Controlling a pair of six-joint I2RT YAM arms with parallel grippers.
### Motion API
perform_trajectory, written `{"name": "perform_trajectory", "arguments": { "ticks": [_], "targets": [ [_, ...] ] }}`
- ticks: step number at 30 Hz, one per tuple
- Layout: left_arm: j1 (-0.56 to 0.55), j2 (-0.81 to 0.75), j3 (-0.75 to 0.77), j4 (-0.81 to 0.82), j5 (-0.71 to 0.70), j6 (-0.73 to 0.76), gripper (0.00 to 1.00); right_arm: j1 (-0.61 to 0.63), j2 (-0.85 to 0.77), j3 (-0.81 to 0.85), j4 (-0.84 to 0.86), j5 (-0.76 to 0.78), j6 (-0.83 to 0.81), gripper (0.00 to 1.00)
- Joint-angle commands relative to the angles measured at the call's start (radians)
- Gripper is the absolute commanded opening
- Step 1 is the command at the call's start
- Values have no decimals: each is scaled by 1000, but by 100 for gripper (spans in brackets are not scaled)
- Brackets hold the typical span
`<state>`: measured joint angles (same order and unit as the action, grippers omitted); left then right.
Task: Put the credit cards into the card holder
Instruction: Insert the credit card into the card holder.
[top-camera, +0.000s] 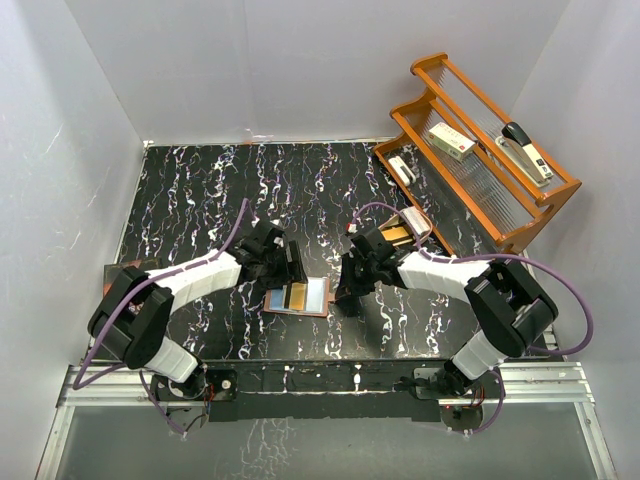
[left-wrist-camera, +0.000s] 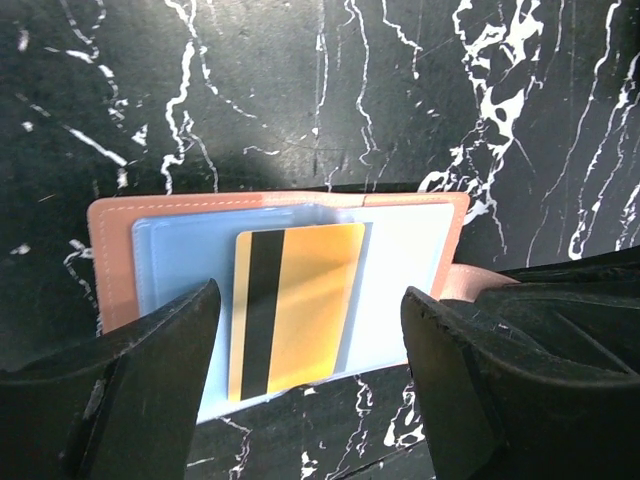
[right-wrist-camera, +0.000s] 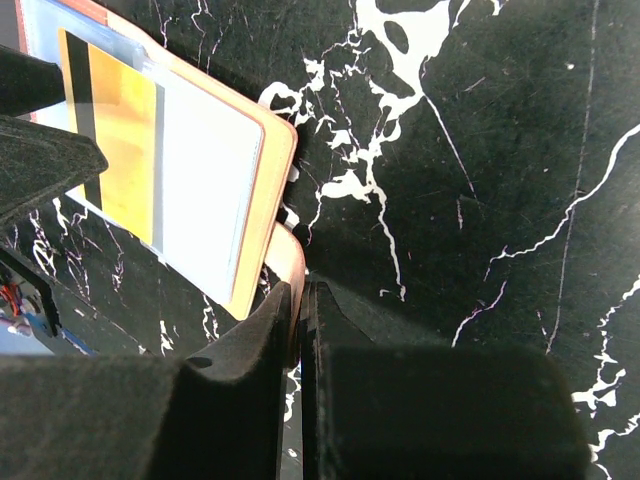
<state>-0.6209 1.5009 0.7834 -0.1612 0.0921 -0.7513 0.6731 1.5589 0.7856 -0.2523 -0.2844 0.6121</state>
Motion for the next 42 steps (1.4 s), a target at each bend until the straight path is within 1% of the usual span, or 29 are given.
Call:
{"name": "perform_trajectory", "arguments": {
  "ticks": [1, 7, 15, 21, 29, 42],
  "targets": [
    [3, -57, 54, -116, -37, 39, 72, 4, -43, -8, 36, 2, 9, 0],
    [3, -57, 44, -102, 43, 23, 72, 6, -48, -11, 32, 1, 11, 0],
    [3, -42, 6, -48, 83, -4, 71, 7, -33, -9, 36, -4, 13, 0],
    [3, -28, -31, 13, 133, -42, 68, 13, -39, -16, 45, -4, 24, 0],
    [3, -14, -30, 84, 195, -78, 65, 14, -35, -20, 54, -5, 27, 0],
    [3, 19, -51, 220, 298, -132, 63, 16, -16, -21, 76, -12, 24, 0]
  ]
}}
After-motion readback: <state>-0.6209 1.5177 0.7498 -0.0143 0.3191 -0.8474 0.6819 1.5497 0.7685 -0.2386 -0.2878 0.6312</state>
